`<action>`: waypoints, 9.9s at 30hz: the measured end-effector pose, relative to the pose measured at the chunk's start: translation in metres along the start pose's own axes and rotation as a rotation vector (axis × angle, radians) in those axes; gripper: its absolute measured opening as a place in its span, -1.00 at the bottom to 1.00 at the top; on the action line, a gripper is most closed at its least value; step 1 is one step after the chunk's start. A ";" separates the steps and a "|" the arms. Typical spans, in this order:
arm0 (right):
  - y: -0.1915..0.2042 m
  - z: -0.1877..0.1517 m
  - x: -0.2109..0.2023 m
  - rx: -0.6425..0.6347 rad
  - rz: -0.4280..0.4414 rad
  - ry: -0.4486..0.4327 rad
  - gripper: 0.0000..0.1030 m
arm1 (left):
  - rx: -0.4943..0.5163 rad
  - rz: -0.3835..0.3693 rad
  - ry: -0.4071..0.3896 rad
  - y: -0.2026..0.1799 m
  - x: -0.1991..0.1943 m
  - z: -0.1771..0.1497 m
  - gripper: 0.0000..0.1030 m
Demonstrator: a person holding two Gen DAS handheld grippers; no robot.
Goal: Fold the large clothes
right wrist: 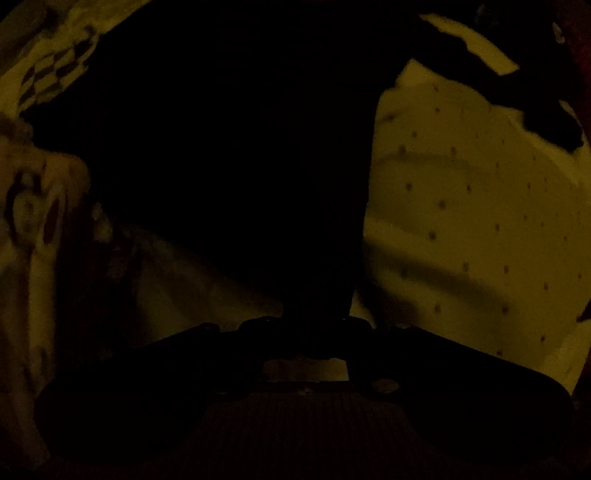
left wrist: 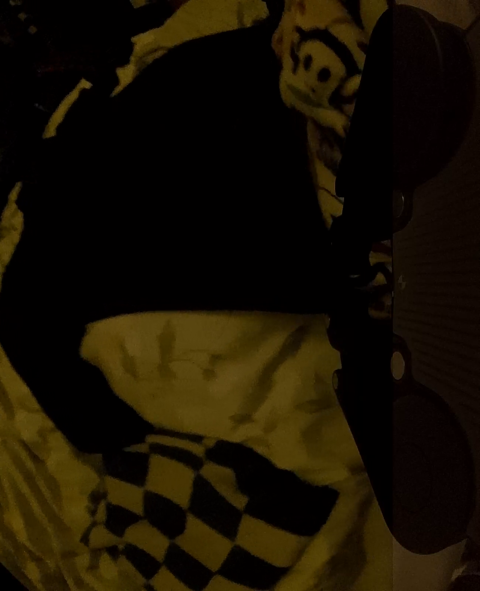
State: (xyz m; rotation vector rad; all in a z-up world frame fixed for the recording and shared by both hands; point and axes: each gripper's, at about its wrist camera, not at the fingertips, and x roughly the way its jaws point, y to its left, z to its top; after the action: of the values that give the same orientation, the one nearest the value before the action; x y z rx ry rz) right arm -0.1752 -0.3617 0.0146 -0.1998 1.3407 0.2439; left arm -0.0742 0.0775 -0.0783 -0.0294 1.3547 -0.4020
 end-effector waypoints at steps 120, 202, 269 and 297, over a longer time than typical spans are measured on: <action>-0.088 0.369 0.092 0.950 0.963 -0.241 -0.86 | -0.169 0.133 -0.064 0.013 0.000 0.148 1.00; -0.152 0.201 0.125 1.617 0.312 -0.418 -0.90 | -0.253 -0.024 -0.216 0.065 0.036 0.257 -0.10; -0.050 0.184 0.072 0.895 0.241 -0.030 0.45 | -0.616 0.232 -0.314 0.169 -0.034 0.135 1.00; -0.053 0.185 0.060 0.947 0.250 -0.001 0.50 | -0.614 0.446 -0.600 0.189 -0.088 0.155 -0.14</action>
State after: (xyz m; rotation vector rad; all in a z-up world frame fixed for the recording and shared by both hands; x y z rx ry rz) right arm 0.0254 -0.3568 -0.0033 0.7638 1.3490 -0.1986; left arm 0.1091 0.2472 -0.0077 -0.3250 0.8079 0.3887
